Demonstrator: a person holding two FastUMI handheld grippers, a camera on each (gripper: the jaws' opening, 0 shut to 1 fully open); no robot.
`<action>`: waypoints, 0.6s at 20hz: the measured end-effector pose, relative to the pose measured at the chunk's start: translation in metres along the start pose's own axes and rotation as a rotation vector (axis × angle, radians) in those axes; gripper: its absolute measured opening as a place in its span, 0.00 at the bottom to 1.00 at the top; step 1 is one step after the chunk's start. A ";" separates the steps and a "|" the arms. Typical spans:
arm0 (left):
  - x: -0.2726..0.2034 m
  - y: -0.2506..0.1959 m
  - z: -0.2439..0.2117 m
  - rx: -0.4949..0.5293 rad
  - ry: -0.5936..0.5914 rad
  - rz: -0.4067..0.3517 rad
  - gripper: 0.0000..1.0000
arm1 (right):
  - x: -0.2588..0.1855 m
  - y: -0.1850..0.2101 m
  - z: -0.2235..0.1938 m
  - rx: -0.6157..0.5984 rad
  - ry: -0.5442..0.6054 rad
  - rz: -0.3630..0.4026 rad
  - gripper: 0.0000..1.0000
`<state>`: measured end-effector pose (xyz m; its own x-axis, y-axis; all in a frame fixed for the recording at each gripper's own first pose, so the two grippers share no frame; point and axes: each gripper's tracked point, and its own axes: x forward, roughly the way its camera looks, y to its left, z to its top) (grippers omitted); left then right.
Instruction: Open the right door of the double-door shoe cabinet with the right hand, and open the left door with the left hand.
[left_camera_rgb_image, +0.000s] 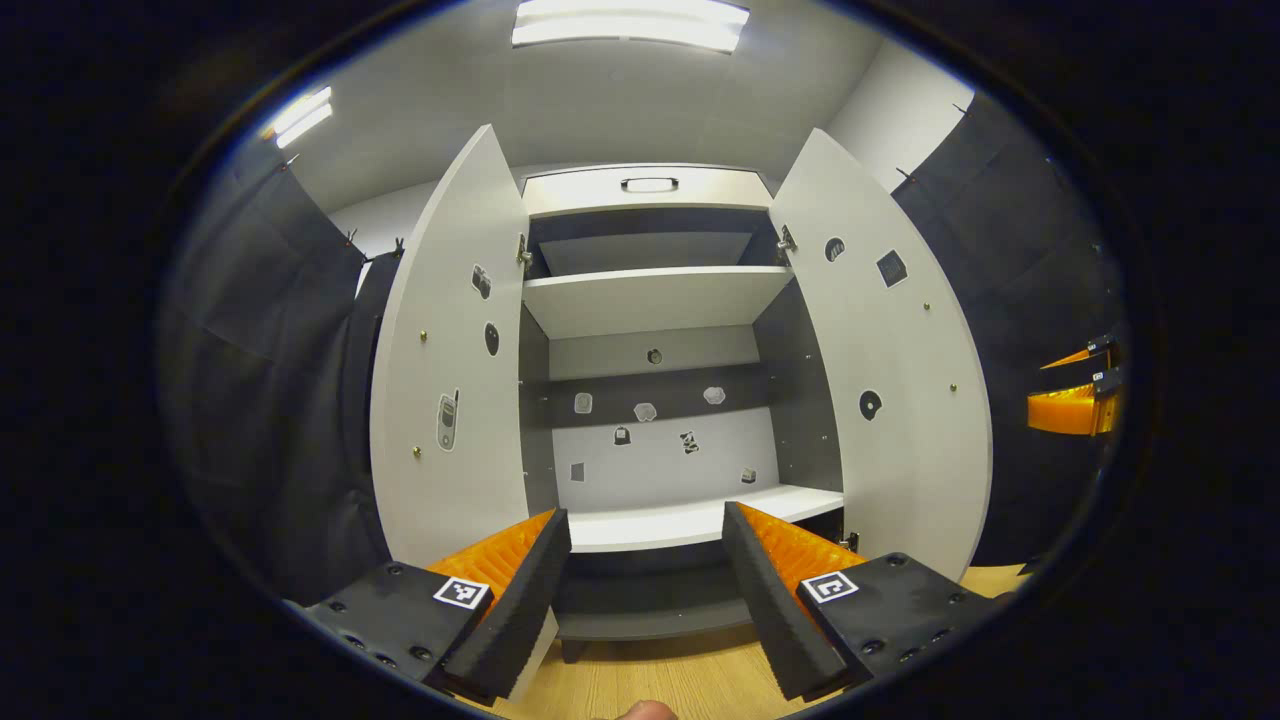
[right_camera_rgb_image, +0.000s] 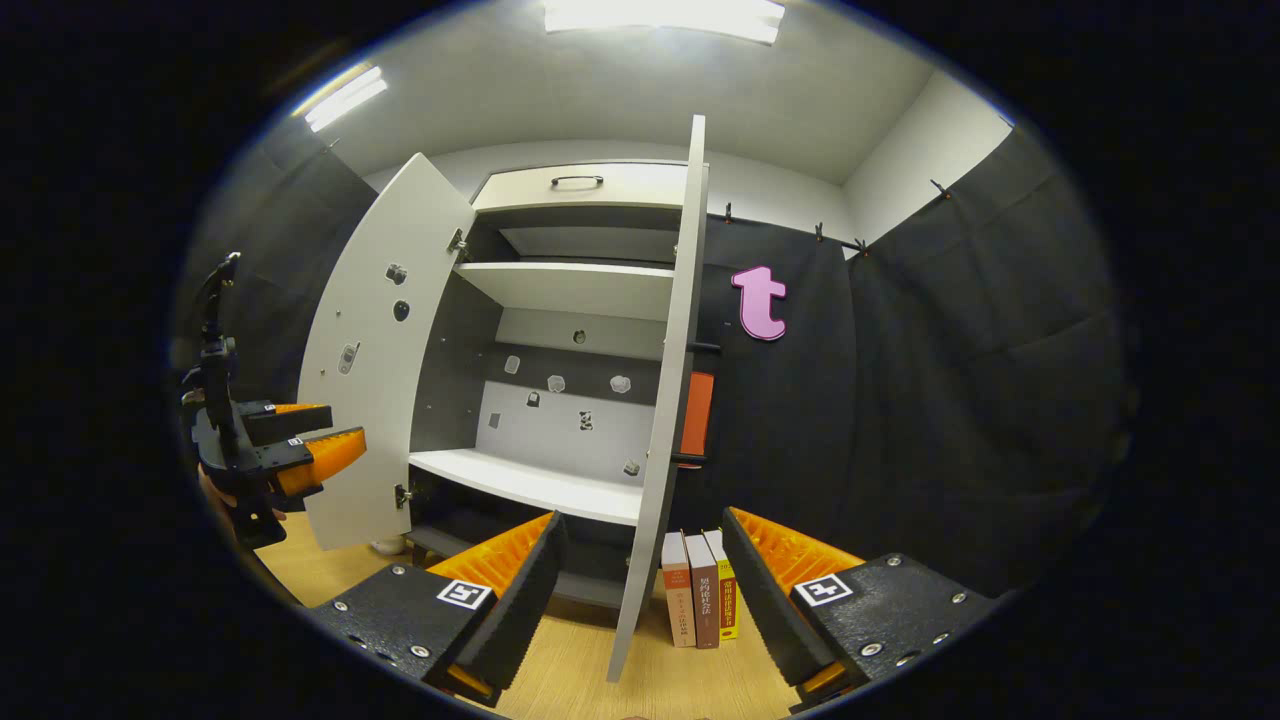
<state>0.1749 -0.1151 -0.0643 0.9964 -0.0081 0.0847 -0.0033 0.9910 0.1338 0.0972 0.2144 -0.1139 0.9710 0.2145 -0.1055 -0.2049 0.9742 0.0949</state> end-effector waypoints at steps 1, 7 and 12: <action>0.001 0.001 0.002 -0.003 -0.007 0.008 0.98 | 0.003 0.001 0.003 0.005 -0.005 0.004 0.94; 0.004 0.005 0.007 -0.045 -0.008 0.023 0.98 | 0.009 0.002 0.011 0.017 -0.020 0.013 0.94; 0.003 0.006 0.004 -0.064 0.028 0.019 0.98 | 0.013 -0.003 0.010 0.014 -0.007 0.005 0.94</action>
<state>0.1771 -0.1095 -0.0591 0.9982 0.0134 0.0590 -0.0174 0.9975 0.0686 0.1120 0.2131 -0.1056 0.9709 0.2185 -0.0982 -0.2077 0.9721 0.1090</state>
